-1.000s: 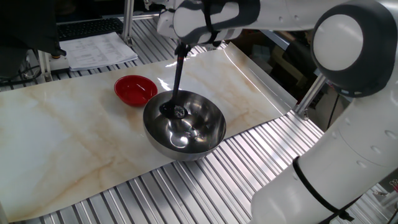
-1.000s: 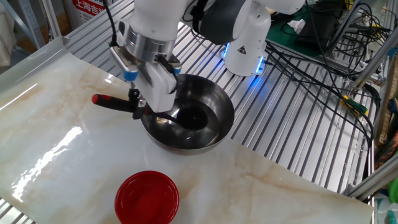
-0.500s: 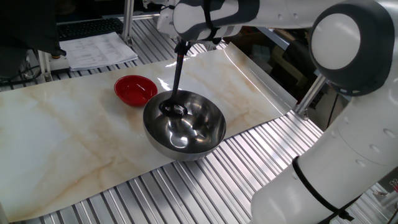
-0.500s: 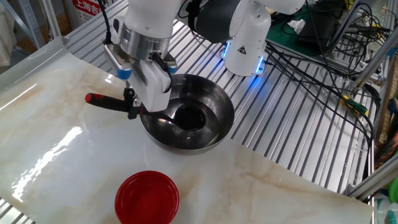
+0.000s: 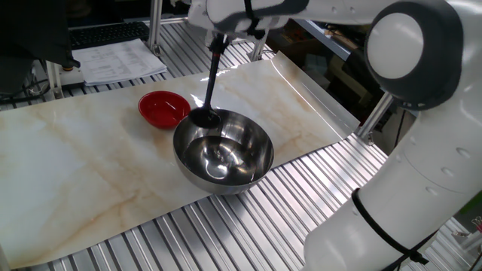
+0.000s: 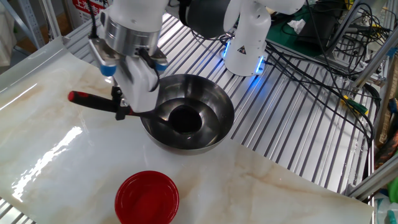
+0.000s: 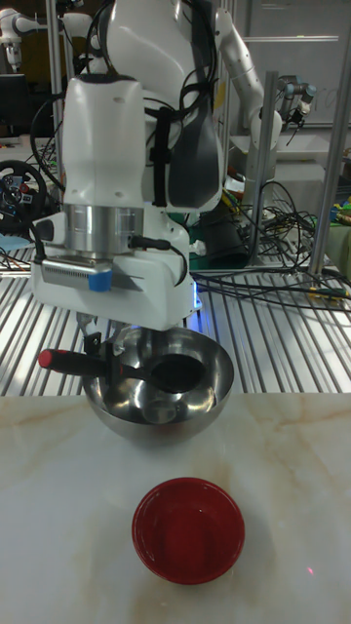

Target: Scoop water with a large spoon from one bowl to another

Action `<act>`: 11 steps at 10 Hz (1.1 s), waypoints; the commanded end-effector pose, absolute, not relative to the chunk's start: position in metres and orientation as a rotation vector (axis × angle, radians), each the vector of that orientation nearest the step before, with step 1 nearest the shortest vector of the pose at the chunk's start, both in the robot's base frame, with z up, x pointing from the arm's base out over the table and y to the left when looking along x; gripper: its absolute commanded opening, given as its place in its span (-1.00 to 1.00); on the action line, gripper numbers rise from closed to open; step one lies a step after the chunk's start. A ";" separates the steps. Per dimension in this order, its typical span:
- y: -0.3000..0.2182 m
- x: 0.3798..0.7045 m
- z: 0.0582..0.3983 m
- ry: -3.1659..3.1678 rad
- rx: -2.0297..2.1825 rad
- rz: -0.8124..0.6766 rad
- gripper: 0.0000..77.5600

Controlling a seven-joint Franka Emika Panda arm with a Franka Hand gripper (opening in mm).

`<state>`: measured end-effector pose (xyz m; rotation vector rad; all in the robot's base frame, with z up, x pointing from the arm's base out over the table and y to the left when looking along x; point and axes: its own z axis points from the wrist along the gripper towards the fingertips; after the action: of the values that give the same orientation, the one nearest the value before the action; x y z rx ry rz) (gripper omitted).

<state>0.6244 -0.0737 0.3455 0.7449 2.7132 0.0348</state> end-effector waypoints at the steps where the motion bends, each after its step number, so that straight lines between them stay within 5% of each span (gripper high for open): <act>1: -0.075 0.634 0.356 2.705 0.763 0.046 -0.97; 11: -0.074 0.635 0.357 2.726 0.777 0.064 -0.97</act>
<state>0.6347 -0.0741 0.3553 0.7797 2.7344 0.0662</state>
